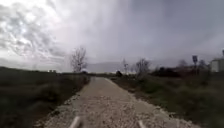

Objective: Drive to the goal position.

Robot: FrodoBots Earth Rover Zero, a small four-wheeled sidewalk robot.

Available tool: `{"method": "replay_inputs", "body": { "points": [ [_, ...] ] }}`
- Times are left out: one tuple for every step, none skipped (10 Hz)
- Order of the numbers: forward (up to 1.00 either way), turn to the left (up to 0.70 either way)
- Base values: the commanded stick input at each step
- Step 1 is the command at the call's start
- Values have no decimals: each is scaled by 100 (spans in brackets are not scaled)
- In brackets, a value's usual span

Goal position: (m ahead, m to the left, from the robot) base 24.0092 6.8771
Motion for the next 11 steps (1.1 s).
{"method": "replay_inputs", "body": {
  "points": [
    [50, 0],
    [50, 0],
    [50, 0],
    [50, 0],
    [50, 0],
    [50, 0],
    [50, 0],
    [50, 0],
    [50, 0],
    [50, 0],
    [50, 0]
  ]
}}
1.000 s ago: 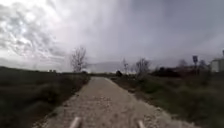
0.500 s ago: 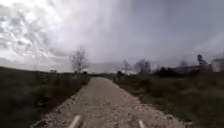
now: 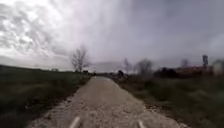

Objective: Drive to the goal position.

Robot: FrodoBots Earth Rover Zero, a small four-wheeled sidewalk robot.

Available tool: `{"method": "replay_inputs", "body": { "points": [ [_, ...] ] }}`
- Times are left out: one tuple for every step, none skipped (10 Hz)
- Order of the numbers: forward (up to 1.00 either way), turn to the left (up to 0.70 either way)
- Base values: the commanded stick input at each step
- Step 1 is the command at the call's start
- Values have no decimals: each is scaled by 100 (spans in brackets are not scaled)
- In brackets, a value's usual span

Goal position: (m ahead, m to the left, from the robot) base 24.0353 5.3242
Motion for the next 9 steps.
{"method": "replay_inputs", "body": {
  "points": [
    [50, 0],
    [50, 7],
    [50, 17],
    [50, 30],
    [50, 49],
    [50, 36],
    [50, 23],
    [50, 10],
    [50, 0]
  ]
}}
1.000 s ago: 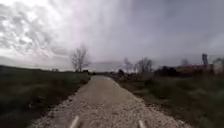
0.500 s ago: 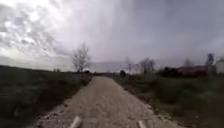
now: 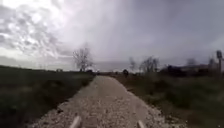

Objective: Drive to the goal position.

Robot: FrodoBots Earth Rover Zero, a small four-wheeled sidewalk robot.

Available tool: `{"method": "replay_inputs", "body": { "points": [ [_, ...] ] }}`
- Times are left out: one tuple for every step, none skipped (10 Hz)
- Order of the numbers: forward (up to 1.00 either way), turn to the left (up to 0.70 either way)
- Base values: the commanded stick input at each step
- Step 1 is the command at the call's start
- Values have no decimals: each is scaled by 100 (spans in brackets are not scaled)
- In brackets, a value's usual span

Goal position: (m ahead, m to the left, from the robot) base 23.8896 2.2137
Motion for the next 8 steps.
{"method": "replay_inputs", "body": {
  "points": [
    [50, 0],
    [50, 0],
    [50, 0],
    [50, 0],
    [50, 0],
    [50, 0],
    [50, 0],
    [50, 0]
  ]
}}
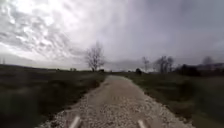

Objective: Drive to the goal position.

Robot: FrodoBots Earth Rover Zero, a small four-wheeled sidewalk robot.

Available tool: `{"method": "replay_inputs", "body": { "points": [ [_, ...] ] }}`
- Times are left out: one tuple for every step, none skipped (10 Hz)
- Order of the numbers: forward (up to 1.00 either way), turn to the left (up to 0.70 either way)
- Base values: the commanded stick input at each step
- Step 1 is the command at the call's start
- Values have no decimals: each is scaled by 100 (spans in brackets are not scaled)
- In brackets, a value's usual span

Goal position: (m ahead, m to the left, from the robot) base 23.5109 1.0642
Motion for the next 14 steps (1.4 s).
{"method": "replay_inputs", "body": {
  "points": [
    [50, 0],
    [50, 0],
    [50, 0],
    [50, 0],
    [50, 0],
    [50, 0],
    [50, 0],
    [50, 0],
    [50, 0],
    [50, 0],
    [50, 0],
    [50, 0],
    [50, 0],
    [50, 0]
  ]
}}
